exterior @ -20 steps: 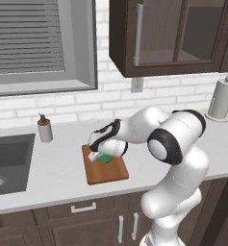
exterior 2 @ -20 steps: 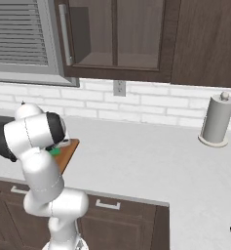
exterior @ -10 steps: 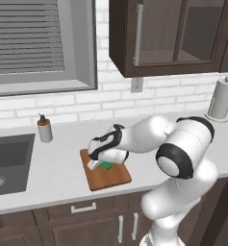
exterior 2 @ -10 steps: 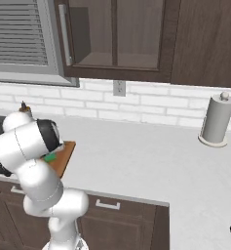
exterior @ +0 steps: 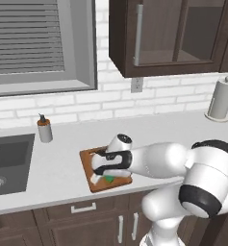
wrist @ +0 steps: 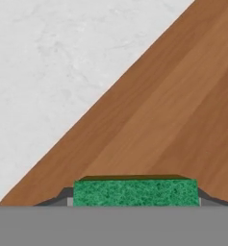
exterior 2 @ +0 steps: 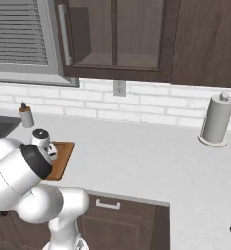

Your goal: Pick up the sponge from the counter and clean the cutting board by briefly scrubbing or pressing down on the cutting board. Once finished, release the sponge.

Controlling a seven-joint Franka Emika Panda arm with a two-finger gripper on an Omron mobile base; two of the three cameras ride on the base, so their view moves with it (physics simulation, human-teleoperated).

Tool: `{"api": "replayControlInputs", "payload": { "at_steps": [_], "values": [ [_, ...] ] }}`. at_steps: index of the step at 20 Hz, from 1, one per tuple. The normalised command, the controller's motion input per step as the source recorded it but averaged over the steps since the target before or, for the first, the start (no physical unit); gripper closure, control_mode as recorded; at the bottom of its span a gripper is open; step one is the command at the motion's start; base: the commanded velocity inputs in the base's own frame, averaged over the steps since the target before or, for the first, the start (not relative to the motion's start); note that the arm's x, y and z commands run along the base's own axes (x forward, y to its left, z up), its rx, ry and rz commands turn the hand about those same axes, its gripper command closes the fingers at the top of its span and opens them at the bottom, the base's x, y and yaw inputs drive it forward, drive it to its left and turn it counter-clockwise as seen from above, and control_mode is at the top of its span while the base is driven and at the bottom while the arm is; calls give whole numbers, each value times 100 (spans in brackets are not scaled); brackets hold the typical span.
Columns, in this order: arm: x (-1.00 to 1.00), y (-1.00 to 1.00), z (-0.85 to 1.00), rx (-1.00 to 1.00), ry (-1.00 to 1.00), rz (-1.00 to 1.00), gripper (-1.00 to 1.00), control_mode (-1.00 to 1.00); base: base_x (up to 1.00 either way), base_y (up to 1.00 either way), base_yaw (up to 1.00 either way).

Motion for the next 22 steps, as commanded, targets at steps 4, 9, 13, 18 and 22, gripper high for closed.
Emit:
{"api": "replayControlInputs", "payload": {
  "at_steps": [4, 9, 13, 18, 22],
  "values": [
    [-45, 0, -17, 0, 0, 8, 100, -100, 0, 0, 0],
    [0, 13, -15, 10, 0, 8, 100, -100, 0, 0, 0],
    [0, 32, -5, 6, 0, 9, 100, -100, 0, 0, 0],
    [-5, 42, 0, 0, 0, 10, 100, -100, 0, 0, 0],
    [-2, 39, 0, 0, 0, 9, 100, -100, 0, 0, 0]
  ]
}}
